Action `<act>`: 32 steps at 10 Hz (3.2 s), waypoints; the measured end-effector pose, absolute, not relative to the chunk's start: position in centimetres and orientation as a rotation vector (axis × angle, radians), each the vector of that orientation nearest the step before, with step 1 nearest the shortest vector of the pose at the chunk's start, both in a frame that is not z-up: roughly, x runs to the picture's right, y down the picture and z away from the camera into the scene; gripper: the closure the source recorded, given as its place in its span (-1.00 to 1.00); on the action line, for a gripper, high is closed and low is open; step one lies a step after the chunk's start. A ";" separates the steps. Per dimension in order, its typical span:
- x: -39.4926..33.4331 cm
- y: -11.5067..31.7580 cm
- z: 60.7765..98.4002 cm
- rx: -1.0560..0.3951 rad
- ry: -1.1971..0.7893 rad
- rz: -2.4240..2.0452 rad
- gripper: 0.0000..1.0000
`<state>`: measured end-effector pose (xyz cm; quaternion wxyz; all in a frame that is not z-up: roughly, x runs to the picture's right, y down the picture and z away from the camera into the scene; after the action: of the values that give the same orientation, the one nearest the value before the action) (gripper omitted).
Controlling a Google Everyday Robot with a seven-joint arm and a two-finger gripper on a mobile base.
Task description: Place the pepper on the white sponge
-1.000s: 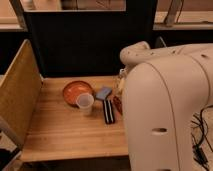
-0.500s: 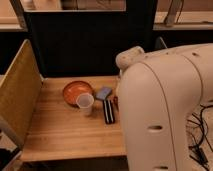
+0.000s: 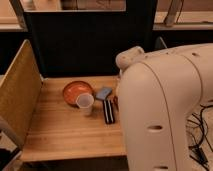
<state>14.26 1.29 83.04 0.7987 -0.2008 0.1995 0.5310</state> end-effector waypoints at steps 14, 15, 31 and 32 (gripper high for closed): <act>11.9 5.5 93.2 -0.522 0.537 1.130 -0.60; 12.9 5.7 93.3 -0.523 0.544 1.147 -0.60; 10.0 9.4 92.7 -0.646 0.472 1.073 0.95; 10.0 8.3 92.1 -0.625 0.463 1.078 1.00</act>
<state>10.00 8.30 92.05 0.7871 -0.2898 0.2147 0.5003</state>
